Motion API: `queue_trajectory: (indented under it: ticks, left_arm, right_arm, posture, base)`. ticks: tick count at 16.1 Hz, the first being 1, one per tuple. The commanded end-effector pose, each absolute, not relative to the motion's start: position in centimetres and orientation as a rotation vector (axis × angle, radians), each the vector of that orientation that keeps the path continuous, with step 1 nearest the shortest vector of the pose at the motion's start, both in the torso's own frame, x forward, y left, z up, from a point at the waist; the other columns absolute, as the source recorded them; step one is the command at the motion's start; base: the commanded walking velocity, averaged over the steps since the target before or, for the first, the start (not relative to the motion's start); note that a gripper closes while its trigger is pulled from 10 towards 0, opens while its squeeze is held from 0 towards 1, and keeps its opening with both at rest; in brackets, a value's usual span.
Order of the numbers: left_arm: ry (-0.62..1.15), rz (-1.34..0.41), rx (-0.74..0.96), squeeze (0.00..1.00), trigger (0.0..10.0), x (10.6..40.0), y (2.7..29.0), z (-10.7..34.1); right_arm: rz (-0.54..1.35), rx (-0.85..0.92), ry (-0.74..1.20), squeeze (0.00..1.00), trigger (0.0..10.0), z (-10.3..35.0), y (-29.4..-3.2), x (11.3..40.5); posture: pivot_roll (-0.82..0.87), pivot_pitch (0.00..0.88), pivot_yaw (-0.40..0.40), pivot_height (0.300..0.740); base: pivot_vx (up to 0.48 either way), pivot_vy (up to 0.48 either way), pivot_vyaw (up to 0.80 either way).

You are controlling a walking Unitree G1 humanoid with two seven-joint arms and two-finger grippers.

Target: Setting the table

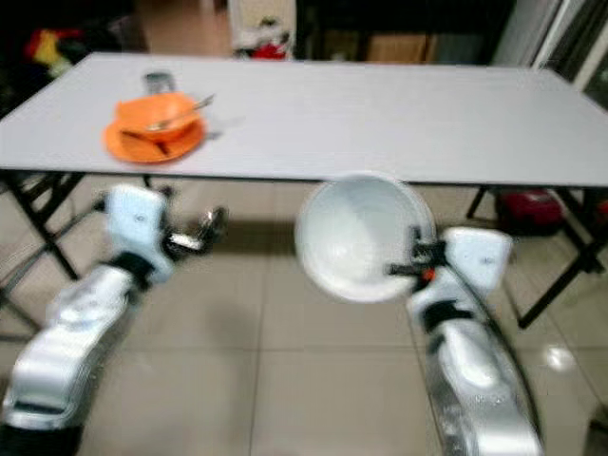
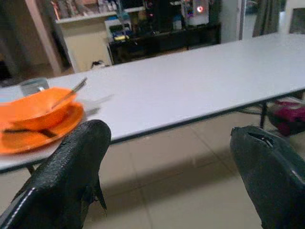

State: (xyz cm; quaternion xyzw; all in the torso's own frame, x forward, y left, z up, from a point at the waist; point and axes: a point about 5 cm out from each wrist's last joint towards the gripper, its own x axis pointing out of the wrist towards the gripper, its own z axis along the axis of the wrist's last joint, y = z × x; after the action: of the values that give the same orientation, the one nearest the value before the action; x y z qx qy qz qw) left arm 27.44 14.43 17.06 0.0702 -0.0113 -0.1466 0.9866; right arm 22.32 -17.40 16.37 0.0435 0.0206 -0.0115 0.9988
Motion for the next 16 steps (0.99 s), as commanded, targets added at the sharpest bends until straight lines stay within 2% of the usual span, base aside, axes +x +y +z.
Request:
queue_trajectory:
  ticks: [1, 2, 5, 16]
  left_arm:
    - [-0.028, -0.336, 0.134, 0.0, 10.0, 27.6, 13.4, 17.3]
    - [-0.034, -0.334, 0.136, 0.0, 10.0, 27.8, 13.2, 17.4]
    - [-0.039, -0.331, 0.133, 0.0, 10.0, 27.8, 13.1, 17.4]
    - [-0.022, -0.35, 0.139, 0.0, 10.0, 28.8, 12.7, 16.8]
  right_arm:
    - [-0.061, 0.067, 0.0, 0.0, 10.0, 17.2, -18.3, 22.2]
    - [-0.06, 0.061, 0.001, 0.0, 10.0, 17.2, -18.5, 22.5]
    - [-0.061, 0.049, -0.008, 0.0, 10.0, 17.4, -18.5, 22.7]
    - [-0.063, 0.022, -0.001, 0.0, 10.0, 17.1, -17.8, 22.9]
  posture:
    - [-0.03, 0.0, 0.017, 0.74]
    - [-0.02, 0.0, 0.003, 0.74]
    - [-0.02, 0.0, -0.005, 0.74]
    - [-0.07, 0.0, 0.041, 0.74]
  base:
    - [0.33, 0.0, -0.79]
    - [0.326, 0.0, -0.79]
    - [0.331, 0.0, 0.0]
    - [0.33, 0.0, 0.0]
